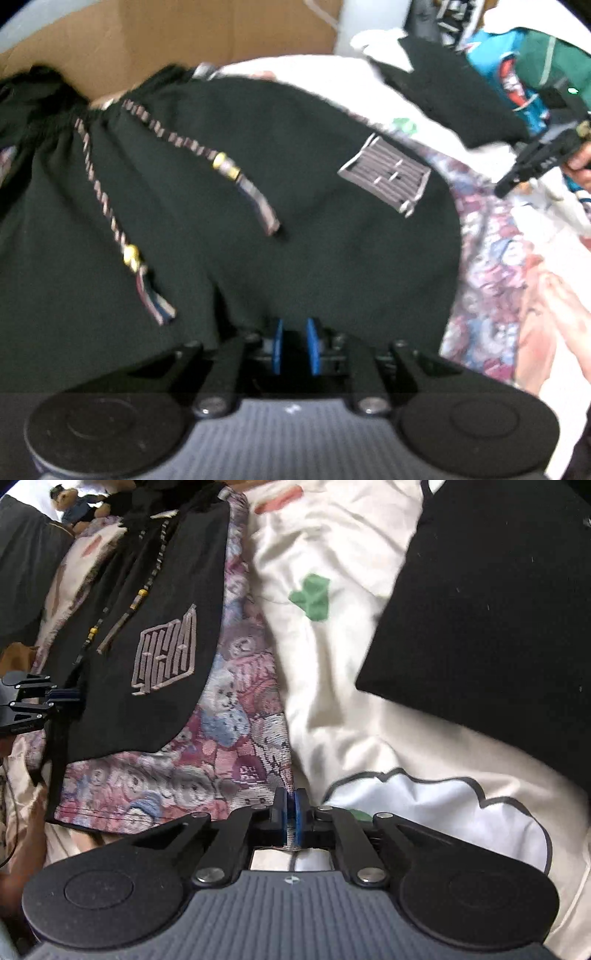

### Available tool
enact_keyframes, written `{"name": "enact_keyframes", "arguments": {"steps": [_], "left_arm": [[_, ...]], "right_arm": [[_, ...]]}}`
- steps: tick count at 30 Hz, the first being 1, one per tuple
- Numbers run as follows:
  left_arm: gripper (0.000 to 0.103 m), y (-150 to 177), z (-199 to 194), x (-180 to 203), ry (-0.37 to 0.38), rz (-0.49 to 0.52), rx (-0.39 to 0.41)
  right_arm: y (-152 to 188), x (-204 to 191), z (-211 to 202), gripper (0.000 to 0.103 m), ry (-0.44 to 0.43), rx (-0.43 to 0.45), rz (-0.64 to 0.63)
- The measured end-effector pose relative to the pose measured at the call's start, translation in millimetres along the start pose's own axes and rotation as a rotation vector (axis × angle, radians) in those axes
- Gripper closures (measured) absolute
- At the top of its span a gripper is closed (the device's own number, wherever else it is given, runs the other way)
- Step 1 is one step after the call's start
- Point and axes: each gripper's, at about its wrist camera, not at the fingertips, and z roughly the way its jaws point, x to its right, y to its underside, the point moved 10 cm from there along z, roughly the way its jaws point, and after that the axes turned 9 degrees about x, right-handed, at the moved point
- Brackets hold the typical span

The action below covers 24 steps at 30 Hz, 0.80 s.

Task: Fold clothes

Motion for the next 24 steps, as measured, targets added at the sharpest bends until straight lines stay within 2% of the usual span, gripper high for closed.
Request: {"name": "enact_keyframes", "arguments": {"steps": [1,2,4,6,7,9,10,11,15,19,22,24], "left_arm": [[0.085,-5,-3,0,0.007,0.018,0.001],[0.085,-11,-6,1,0.014,0.037,0.001],[0.084,-23,-11,1,0.028,0.065,-0.001],[0.084,-34,-12,-1,0.035,0.08,-0.007],[0.083,-38,-12,-2,0.035,0.085,-0.012],[0.078,-52,-13,-9,0.016,0.09,-0.013],[0.076,-59,-14,-12,0.007,0.092,-0.014],[0.075,-66,-13,-16,-0.001,0.093,-0.014],[0.075,-87,-10,-35,-0.027,0.089,-0.004],[0.071,-124,1,-52,-0.038,0.068,0.037],[0.069,-145,14,-58,-0.058,0.085,0.069],[0.065,-157,24,-62,-0.073,0.091,0.093]], "right_arm": [[-1,-1,-3,0.089,-0.003,0.008,-0.003],[-2,-2,-4,0.079,-0.004,0.013,-0.003],[-3,-3,-5,0.068,-0.013,0.024,-0.001],[-1,-4,-3,0.068,-0.016,0.026,-0.005],[0,-4,-1,0.068,-0.015,0.024,-0.01],[3,-3,2,0.076,-0.007,0.021,-0.016],[5,-2,3,0.089,-0.002,0.02,-0.018],[7,0,5,0.097,0.003,0.019,-0.02],[10,4,4,0.098,0.002,0.015,-0.011],[17,5,-3,0.098,0.003,-0.017,-0.022],[16,7,-12,0.098,-0.002,-0.006,-0.012],[11,5,-23,0.096,-0.022,0.017,-0.007]]}}
